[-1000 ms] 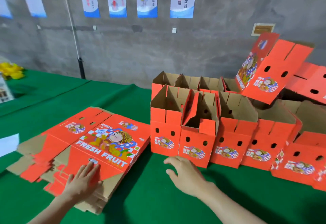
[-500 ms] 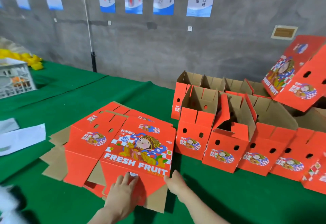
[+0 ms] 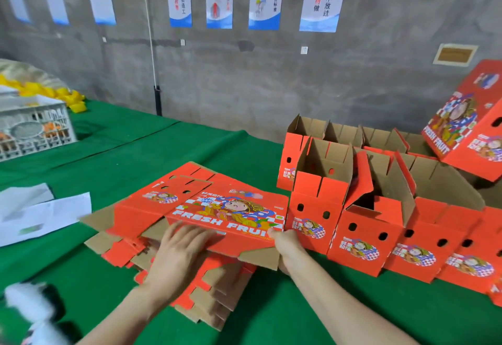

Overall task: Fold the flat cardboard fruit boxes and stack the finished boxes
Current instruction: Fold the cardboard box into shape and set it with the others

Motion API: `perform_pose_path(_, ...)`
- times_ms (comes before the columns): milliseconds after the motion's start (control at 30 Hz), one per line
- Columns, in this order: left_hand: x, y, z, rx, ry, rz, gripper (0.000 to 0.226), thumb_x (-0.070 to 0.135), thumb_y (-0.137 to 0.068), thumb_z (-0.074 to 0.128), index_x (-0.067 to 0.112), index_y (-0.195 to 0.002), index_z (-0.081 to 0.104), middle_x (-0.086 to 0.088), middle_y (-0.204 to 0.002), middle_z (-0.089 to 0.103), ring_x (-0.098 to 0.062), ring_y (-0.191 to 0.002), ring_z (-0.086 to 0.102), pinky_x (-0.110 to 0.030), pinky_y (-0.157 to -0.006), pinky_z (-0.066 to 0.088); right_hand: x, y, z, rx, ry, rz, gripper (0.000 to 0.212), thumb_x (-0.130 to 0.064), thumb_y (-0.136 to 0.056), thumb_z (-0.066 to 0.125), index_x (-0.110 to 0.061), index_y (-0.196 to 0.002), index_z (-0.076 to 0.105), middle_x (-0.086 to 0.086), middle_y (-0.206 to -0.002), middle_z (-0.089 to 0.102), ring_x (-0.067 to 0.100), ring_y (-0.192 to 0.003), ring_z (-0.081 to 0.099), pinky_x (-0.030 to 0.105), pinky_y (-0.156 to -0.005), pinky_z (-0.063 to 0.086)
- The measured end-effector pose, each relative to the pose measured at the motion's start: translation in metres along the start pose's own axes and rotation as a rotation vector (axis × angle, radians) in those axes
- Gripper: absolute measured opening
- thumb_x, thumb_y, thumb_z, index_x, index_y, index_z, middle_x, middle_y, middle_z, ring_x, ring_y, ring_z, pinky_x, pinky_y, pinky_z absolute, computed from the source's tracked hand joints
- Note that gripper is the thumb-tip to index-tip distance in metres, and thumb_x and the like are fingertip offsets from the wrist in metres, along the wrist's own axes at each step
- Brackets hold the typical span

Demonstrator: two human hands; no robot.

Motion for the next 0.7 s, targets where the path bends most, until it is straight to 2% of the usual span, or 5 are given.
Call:
perform_pose_path(167,0.013,-0.076,-0.048,0.016,-0.075,0.124,0.044,0.035,-0.096,0.037,0.011,-0.077,0.07,0.0,-0.069,0.065,-0.024,-0.063,0.061,-0.033,-0.066,0.036,-0.025,0.037,-0.017,-0.188,-0.422,0.055,0.02,-0.018,-0.1,0.048,0.001,-0.097,0.055,0.021,-0.076,0.065,0.019,-0.043,0.059,0.019,-0.033,0.038)
perform_pose_path(333,0.033,-0.141,-0.092,0.1,-0.056,0.175,0.032,0.029,-0.089,0.046,0.008,-0.075,0.067,-0.004,-0.062,0.063,-0.026,-0.055,0.061,-0.031,-0.052,0.047,-0.058,0.067,-0.065,0.057,-0.149,-0.397,0.035,-0.027,-0.102,0.043,0.001,-0.09,0.061,0.017,-0.066,0.07,0.018,-0.044,0.054,0.024,-0.041,0.043)
perform_pose_path(433,0.055,-0.175,-0.115,0.183,-0.049,0.202,0.029,0.031,-0.086,0.052,0.008,-0.083,0.071,-0.007,-0.068,0.069,-0.03,-0.058,0.065,-0.032,-0.053,0.052,-0.084,0.106,-0.087,0.176,-0.006,-0.837,0.01,-0.009,-0.093,0.058,-0.016,-0.099,0.056,0.013,-0.093,0.067,0.022,-0.075,0.064,0.033,-0.068,0.053)
perform_pose_path(600,0.109,-0.206,-0.133,0.243,0.007,0.236,0.03,0.031,-0.077,0.066,0.009,-0.096,0.072,-0.011,-0.07,0.07,-0.034,-0.06,0.067,-0.036,-0.051,0.054,-0.123,0.151,-0.143,0.393,0.038,-1.089,0.064,-0.016,-0.079,0.077,-0.015,-0.133,0.043,-0.002,-0.131,0.049,0.01,-0.12,0.047,0.028,-0.104,0.036)
perform_pose_path(700,0.147,-0.215,-0.131,0.232,0.084,0.286,0.032,0.033,-0.076,0.065,0.011,-0.099,0.072,-0.01,-0.074,0.071,-0.034,-0.065,0.068,-0.033,-0.055,0.051,-0.135,0.154,-0.18,0.307,0.059,-1.021,0.022,-0.017,-0.08,0.075,-0.021,-0.099,0.064,-0.004,-0.1,0.069,0.011,-0.094,0.065,0.041,-0.092,0.051)
Point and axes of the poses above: each hand's wrist, its own y-axis away from the middle knuckle, its own z-axis out of the palm, x = y × z, the point moved 5 cm from there along -y, towards the middle knuckle
